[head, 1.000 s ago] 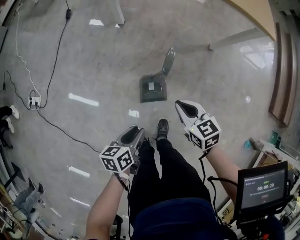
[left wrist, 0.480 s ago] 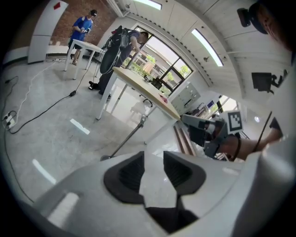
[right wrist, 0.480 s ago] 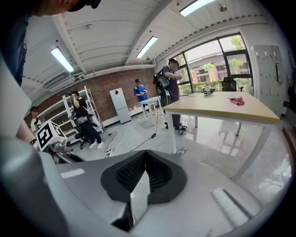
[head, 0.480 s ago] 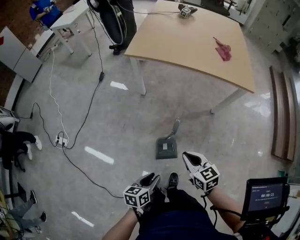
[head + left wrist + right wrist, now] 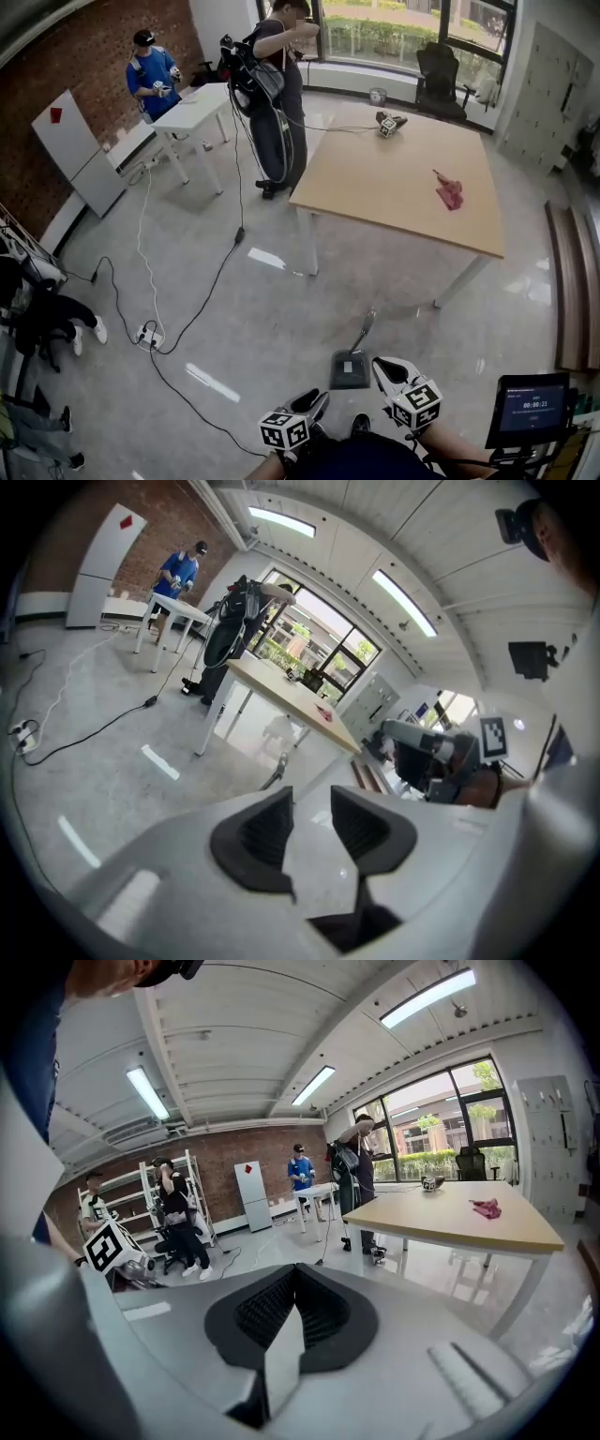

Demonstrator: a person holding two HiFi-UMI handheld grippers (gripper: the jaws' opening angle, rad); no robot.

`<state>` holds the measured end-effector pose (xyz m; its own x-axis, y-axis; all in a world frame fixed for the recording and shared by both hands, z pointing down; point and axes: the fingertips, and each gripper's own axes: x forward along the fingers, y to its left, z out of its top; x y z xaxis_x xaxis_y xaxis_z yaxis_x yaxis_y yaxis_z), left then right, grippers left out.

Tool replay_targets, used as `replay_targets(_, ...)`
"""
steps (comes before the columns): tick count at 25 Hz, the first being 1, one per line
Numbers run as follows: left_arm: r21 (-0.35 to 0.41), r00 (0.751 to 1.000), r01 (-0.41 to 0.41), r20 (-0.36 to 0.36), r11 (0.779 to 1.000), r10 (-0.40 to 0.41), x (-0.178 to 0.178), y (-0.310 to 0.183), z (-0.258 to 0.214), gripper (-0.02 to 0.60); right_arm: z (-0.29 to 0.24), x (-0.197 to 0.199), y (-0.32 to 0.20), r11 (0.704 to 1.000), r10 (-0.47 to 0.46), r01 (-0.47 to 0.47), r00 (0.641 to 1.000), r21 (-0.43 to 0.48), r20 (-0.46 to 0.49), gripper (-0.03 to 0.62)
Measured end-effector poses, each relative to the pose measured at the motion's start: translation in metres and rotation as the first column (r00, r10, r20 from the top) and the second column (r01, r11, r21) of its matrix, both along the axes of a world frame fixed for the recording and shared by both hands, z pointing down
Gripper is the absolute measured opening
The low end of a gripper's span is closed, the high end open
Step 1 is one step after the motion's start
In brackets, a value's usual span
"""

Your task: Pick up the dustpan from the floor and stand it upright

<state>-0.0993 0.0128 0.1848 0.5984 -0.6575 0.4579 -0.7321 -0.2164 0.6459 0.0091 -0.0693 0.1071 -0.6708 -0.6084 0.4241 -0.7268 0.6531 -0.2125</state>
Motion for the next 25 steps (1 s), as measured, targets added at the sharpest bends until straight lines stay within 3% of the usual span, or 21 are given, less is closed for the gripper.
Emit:
replay_targets(9,0.05,0.999,0.04,0.019,0.998,-0.041,-0.019,0.009,-0.012,0.127,-0.029,-0.022,0.014,0.993,-0.054,0.056,0.998,0.105,-0.027,0.011)
replay_targets(25,0.036,0.998,0.059,0.026,0.998,-0.06,-0.023,0.039,-0.004,0.127,-0.023,-0.026,0.042,0.99,-0.091,0.096,0.994,0.101,-0.054,0.011)
